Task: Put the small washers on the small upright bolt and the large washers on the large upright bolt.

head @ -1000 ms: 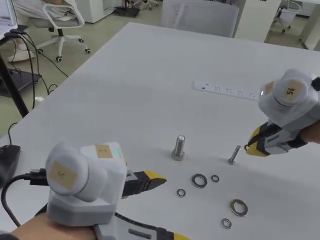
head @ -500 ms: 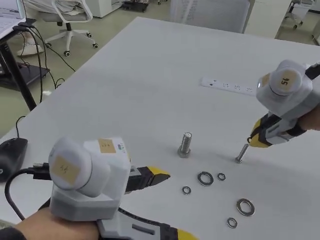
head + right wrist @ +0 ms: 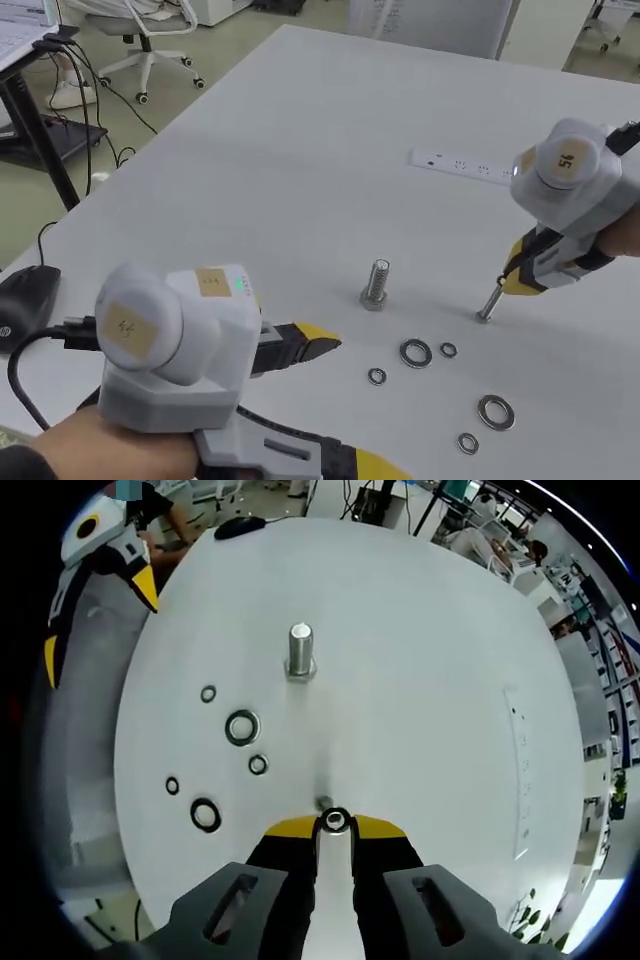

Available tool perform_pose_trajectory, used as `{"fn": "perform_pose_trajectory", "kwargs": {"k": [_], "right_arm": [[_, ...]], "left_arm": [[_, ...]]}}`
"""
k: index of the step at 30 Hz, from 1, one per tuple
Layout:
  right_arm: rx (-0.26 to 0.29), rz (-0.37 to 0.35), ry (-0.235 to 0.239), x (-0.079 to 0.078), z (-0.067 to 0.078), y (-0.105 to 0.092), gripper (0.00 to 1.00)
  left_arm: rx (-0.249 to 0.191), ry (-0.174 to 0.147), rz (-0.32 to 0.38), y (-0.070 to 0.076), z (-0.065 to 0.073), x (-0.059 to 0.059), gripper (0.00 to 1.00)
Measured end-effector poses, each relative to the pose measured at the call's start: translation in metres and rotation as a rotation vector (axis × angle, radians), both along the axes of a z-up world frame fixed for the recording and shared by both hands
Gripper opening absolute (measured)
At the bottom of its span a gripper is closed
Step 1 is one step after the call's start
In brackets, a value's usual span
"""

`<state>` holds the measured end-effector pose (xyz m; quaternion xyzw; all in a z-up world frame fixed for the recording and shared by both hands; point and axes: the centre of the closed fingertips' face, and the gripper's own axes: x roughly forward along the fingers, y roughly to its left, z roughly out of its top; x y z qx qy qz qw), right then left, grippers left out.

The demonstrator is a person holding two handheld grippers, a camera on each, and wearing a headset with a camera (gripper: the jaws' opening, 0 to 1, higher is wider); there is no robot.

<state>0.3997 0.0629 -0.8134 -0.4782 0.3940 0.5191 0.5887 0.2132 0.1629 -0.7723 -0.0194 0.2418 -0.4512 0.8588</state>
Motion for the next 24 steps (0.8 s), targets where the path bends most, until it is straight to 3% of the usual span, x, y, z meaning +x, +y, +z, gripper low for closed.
{"fn": "perform_pose_trajectory", "kwargs": {"k": [13,24], "right_arm": [[-0.015,0.005,0.013,0.002,-0.006,0.000,0.13],[-0.030,0.011,0.029,0.002,-0.014,0.001,0.13]], "left_arm": [[0.008,-0.022,0.016,0.003,0.002,0.004,0.79],[0.009,-0.017,0.016,0.004,0.002,0.004,0.79]]}}
